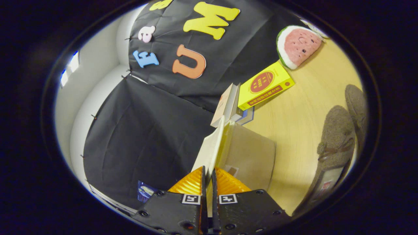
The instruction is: Open the storage box then place both shoes into the box .Put the left shoe in first, then the right shoe, with the right side of both shoes facing outward in a uniform manner.
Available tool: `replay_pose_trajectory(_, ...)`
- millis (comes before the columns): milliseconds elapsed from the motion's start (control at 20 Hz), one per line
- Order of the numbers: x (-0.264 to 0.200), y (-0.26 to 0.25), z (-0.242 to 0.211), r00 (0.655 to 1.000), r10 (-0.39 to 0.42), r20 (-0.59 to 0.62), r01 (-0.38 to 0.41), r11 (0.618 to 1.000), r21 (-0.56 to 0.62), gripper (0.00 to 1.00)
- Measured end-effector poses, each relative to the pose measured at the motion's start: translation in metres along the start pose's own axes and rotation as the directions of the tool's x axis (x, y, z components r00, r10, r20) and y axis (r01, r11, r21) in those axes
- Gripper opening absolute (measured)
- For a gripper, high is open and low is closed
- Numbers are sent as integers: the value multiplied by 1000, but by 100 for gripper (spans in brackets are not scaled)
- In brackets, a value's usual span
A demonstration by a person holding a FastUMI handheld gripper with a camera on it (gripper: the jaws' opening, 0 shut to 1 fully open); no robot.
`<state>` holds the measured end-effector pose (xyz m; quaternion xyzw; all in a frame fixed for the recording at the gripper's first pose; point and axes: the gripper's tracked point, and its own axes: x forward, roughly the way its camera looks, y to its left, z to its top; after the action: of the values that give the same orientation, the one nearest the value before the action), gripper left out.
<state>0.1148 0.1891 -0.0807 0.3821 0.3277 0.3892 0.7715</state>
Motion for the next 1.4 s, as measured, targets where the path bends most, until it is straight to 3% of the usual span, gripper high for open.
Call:
replay_pose_trajectory(350, 3, 72, 17, 1000, -10, 20, 12, 997, -71, 6)
replay_pose_trajectory(700, 47, 156, 22, 1000, -27, -5, 26, 982, -186, 6)
replay_pose_trajectory(1000, 89, 211, 14, 999, -40, -17, 34, 960, -276, 14)
replay_pose_trajectory(1150, 117, 225, 4, 999, -47, -23, 38, 956, -290, 36)
replay_pose_trajectory(1350, 143, 240, -11, 998, -56, -36, 40, 938, -346, 79)
replay_pose_trajectory(1400, 150, 248, -18, 998, -41, -52, 20, 934, -356, 80)
